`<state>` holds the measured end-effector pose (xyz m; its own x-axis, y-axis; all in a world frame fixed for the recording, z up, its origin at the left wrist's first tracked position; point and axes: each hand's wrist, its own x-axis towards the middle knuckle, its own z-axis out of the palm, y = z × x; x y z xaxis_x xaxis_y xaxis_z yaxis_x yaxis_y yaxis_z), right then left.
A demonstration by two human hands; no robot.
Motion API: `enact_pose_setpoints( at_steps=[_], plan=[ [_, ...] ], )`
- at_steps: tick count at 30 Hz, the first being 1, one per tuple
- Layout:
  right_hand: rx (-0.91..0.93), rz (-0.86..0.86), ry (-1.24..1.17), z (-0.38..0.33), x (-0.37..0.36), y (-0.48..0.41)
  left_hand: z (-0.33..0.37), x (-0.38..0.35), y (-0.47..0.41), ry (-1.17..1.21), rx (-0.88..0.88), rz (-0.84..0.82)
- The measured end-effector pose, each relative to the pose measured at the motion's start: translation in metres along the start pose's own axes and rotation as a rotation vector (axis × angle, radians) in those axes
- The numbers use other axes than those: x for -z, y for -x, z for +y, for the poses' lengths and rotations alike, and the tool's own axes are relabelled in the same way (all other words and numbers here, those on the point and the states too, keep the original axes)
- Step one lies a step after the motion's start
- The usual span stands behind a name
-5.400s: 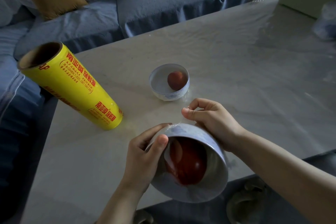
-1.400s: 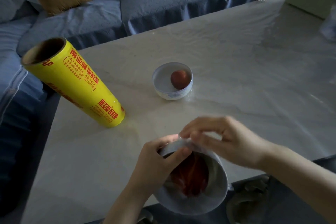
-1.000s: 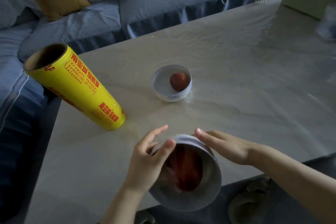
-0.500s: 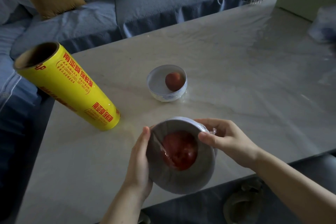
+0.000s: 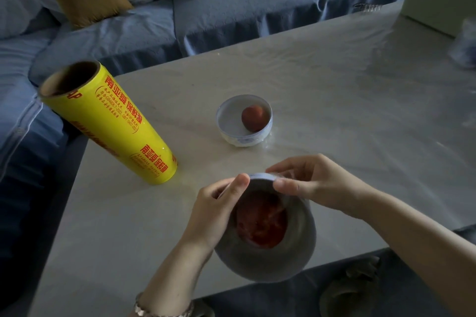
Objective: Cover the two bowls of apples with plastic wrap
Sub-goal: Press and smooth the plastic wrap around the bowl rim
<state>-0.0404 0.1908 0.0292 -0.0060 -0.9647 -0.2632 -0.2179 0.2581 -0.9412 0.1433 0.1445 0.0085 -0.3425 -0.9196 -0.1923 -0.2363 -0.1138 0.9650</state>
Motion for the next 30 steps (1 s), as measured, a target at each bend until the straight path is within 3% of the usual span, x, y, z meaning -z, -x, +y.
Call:
enact_pose_setpoints(
  at_steps=[4,9,14,18,23,27,30],
  plan=[
    [-0.017,0.112,0.247,-0.012,-0.002,-0.005,0.001,-0.004,0.007,0.062,-0.038,0.084],
    [-0.146,-0.018,0.347,-0.023,0.006,-0.008,0.004,-0.001,0.008,0.038,-0.054,0.139],
    [-0.189,-0.124,0.282,-0.020,0.008,-0.010,0.003,0.005,0.007,-0.003,-0.055,0.153],
    [-0.134,-0.036,-0.040,-0.014,0.001,-0.010,0.002,0.008,0.009,0.020,-0.072,0.132],
    [-0.057,0.088,0.048,-0.010,-0.011,-0.009,-0.001,0.005,0.015,0.076,-0.091,0.121],
    [-0.225,-0.074,0.171,-0.015,-0.002,-0.008,-0.005,0.009,0.018,0.077,-0.094,0.114],
    [-0.325,-0.230,0.132,-0.018,0.004,-0.007,-0.008,0.012,0.019,0.058,-0.067,0.087]
  ],
)
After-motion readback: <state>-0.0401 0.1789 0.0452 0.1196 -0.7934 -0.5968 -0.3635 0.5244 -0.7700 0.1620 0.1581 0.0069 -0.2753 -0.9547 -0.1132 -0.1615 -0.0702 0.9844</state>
